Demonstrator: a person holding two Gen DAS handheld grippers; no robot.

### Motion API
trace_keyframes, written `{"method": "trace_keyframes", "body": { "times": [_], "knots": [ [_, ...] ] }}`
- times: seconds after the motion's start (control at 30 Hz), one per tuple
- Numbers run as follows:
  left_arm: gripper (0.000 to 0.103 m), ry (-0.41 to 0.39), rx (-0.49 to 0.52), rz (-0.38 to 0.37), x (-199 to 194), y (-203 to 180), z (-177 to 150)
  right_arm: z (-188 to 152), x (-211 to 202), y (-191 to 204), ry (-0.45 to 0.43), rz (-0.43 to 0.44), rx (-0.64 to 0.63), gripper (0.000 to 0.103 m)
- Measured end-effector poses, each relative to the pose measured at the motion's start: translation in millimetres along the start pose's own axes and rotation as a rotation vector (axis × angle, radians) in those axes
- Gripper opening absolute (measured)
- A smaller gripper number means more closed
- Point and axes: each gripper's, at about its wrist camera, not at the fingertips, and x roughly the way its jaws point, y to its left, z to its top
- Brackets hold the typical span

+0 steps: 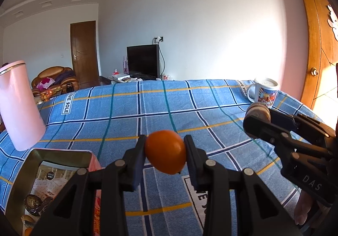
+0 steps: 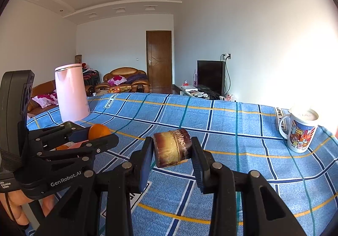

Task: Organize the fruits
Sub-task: 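Carry the jar and orange toward the pink tin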

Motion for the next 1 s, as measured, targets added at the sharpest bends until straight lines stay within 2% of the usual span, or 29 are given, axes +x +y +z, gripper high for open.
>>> {"method": "trace_keyframes", "body": {
  "times": [0.43,0.6,1.0],
  "knots": [
    [0.037,-0.046,-0.021,0.009,-35,16,-13,-4,-12,19,0.011,0.037,-0.009,0.037],
    [0.037,-0.047,-0.041,0.02,-53,34,-19,-1,-11,41,0.022,0.091,-0.023,0.037],
    [0.037,-0.057,-0.097,0.104,-90,86,-30,19,-4,99,0.015,0.214,-0.082,0.037]
  ]
}}
